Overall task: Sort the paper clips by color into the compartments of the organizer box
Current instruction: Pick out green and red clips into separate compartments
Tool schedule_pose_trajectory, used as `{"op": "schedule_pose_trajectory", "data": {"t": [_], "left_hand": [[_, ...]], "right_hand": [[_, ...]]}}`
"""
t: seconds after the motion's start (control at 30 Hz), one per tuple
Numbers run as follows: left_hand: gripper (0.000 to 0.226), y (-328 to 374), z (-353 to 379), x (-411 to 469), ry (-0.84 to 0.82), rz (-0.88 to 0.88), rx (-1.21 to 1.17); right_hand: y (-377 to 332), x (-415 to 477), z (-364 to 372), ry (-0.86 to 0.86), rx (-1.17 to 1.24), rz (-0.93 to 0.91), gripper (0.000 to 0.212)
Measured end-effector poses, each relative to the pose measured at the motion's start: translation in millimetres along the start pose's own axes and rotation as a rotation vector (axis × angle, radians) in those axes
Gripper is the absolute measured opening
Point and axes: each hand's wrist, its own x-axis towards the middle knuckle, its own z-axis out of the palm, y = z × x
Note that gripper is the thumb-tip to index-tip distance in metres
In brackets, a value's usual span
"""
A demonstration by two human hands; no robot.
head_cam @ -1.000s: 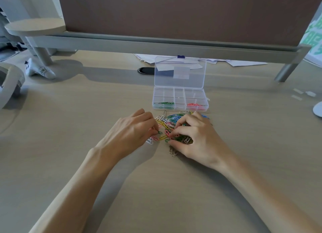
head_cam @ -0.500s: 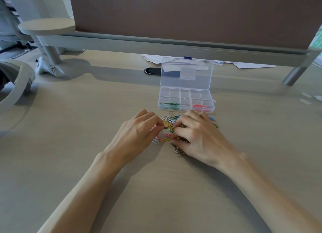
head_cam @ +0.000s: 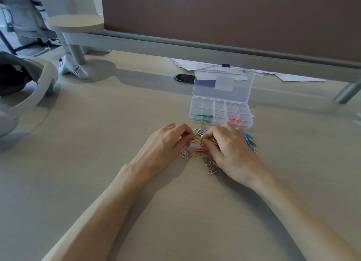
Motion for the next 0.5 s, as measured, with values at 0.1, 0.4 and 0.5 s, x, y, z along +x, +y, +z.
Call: {"op": "schedule_pose_trajectory", "data": {"t": [0.1, 0.4, 0.5], "left_hand": [[0.004, 6, 1, 1, 0.004, -0.006, -0.086], [0.011, 13, 0, 2, 0.014, -0.061, -0.197], [0.010, 14, 1, 2, 0.027, -0.094, -0.220]], "right_hand": [[-2, 1, 2, 0.054, 0.066, 0.015, 0.007], [-3, 1, -1, 0.061, 0.190, 0.045, 0.021], [-3, 0, -4, 0.071, 0.288, 0.133, 0.018]]}}
